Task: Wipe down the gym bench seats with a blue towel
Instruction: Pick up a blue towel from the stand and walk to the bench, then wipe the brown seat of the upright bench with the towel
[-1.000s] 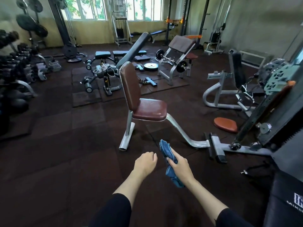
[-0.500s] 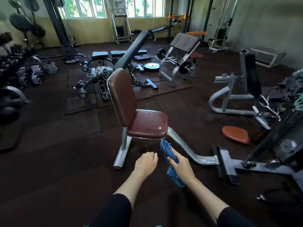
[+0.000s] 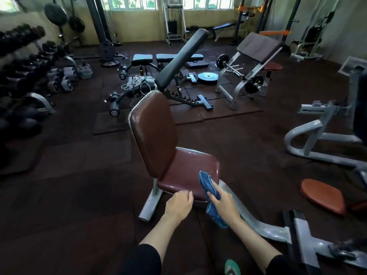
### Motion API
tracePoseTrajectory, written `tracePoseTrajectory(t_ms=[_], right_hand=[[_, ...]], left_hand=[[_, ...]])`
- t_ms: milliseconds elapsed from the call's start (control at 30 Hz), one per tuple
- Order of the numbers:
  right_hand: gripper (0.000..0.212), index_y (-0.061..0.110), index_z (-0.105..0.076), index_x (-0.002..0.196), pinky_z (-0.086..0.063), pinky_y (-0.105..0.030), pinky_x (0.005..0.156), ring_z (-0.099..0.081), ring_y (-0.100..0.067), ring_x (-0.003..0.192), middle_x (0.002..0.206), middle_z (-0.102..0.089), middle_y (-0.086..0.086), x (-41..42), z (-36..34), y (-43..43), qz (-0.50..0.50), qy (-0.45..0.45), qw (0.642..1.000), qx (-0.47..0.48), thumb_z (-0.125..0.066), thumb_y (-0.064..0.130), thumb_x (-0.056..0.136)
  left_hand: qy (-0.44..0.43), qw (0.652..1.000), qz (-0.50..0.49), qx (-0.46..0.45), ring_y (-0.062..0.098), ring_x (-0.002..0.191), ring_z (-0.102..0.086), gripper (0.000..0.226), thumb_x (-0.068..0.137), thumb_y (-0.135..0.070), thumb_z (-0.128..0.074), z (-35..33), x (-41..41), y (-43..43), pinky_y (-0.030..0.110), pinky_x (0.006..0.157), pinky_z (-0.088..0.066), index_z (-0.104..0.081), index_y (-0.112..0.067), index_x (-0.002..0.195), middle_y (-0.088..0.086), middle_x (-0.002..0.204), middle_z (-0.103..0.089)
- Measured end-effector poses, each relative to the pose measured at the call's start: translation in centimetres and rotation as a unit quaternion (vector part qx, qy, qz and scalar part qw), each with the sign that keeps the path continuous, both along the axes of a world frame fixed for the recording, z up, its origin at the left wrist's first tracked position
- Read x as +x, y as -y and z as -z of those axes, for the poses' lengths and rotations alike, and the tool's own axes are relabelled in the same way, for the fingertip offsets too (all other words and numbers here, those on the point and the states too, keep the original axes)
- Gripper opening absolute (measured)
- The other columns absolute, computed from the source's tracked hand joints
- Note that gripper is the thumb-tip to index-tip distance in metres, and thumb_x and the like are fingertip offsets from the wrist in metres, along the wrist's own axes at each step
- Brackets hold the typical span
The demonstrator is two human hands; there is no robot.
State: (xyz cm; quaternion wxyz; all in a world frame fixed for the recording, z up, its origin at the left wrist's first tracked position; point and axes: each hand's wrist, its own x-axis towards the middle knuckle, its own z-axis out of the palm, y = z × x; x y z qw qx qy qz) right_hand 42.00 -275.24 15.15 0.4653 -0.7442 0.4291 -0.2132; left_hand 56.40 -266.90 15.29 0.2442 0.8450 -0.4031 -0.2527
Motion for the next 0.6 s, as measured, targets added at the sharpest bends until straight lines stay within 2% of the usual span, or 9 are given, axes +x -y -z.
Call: tracePoseTrajectory(t_ms=[33, 100, 200, 300, 400, 467, 600], right_hand=[[0.052, 0.031, -0.042, 0.140, -0.041, -0.016, 0.091, -0.053, -0.001, 0.113, 0.122, -0.055, 0.017, 0.8, 0.2, 1.6, -0.014, -0.004, 1.000, -0.003, -0.056, 0.015, 0.093], [0.052, 0.031, -0.041, 0.140, -0.041, -0.014, 0.090, -0.054, -0.001, 0.112, 0.122, -0.056, 0.017, 2.5, 0.6, 4.9, -0.043, -0.004, 0.999, -0.001, -0.056, 0.014, 0.093], [0.053, 0.037, -0.042, 0.138, -0.044, -0.017, 0.087, -0.056, 0.002, 0.104, 0.117, -0.058, 0.019, 5.0, 1.6, 9.9, -0.076, -0.016, 0.997, -0.005, -0.058, 0.016, 0.092], [0.051, 0.042, -0.043, 0.136, -0.049, -0.030, 0.090, -0.060, -0.003, 0.101, 0.115, -0.062, 0.017, 7.2, 3.2, 14.8, -0.126, -0.032, 0.992, 0.002, -0.058, 0.021, 0.092], [0.052, 0.044, -0.042, 0.136, -0.052, -0.035, 0.087, -0.064, -0.006, 0.094, 0.110, -0.067, 0.013, 8.8, 4.2, 18.7, -0.189, -0.051, 0.981, 0.001, -0.057, 0.021, 0.092], [0.053, 0.044, -0.042, 0.136, -0.051, -0.032, 0.087, -0.064, -0.005, 0.093, 0.108, -0.068, 0.014, 9.6, 4.4, 20.7, -0.220, -0.063, 0.974, -0.009, -0.056, 0.018, 0.092], [0.052, 0.041, -0.042, 0.136, -0.051, -0.031, 0.083, -0.064, -0.007, 0.086, 0.101, -0.068, 0.011, 10.9, 4.8, 23.7, -0.251, -0.087, 0.964, -0.014, -0.054, 0.017, 0.093]], left_hand=[[-0.029, 0.999, -0.017, -0.007, 0.033, 0.107, -0.056, 0.032, 0.101, -0.018, -0.030, 0.4, 0.6, 1.1, 0.043, 0.090, -0.043, -0.058, -0.004, 0.108, 0.015, 0.112, -0.061], [-0.031, 0.999, -0.042, 0.009, 0.033, 0.111, -0.053, 0.034, 0.102, -0.017, -0.027, 1.0, 1.8, 3.3, 0.042, 0.092, -0.042, -0.052, -0.004, 0.121, 0.015, 0.118, -0.057], [-0.003, 0.995, -0.093, 0.031, 0.028, 0.113, -0.053, 0.038, 0.101, -0.031, -0.030, 1.6, 3.3, 6.7, 0.036, 0.094, -0.041, -0.055, -0.010, 0.121, 0.011, 0.121, -0.059], [-0.050, 0.982, -0.182, 0.016, 0.029, 0.114, -0.052, 0.036, 0.102, -0.027, -0.031, 2.8, 4.4, 10.2, 0.039, 0.094, -0.041, -0.052, -0.007, 0.123, 0.012, 0.122, -0.056], [-0.053, 0.968, -0.243, 0.024, 0.029, 0.114, -0.053, 0.036, 0.102, -0.029, -0.030, 3.6, 4.5, 12.9, 0.038, 0.093, -0.040, -0.056, -0.006, 0.112, 0.011, 0.117, -0.059], [-0.024, 0.969, -0.239, 0.054, 0.028, 0.112, -0.054, 0.037, 0.101, -0.030, -0.030, 3.6, 4.3, 14.5, 0.037, 0.092, -0.040, -0.058, -0.007, 0.105, 0.010, 0.115, -0.060], [-0.018, 0.964, -0.252, 0.088, 0.026, 0.110, -0.054, 0.039, 0.101, -0.032, -0.028, 3.8, 4.3, 16.7, 0.039, 0.091, -0.042, -0.059, -0.008, 0.099, 0.009, 0.111, -0.061]])
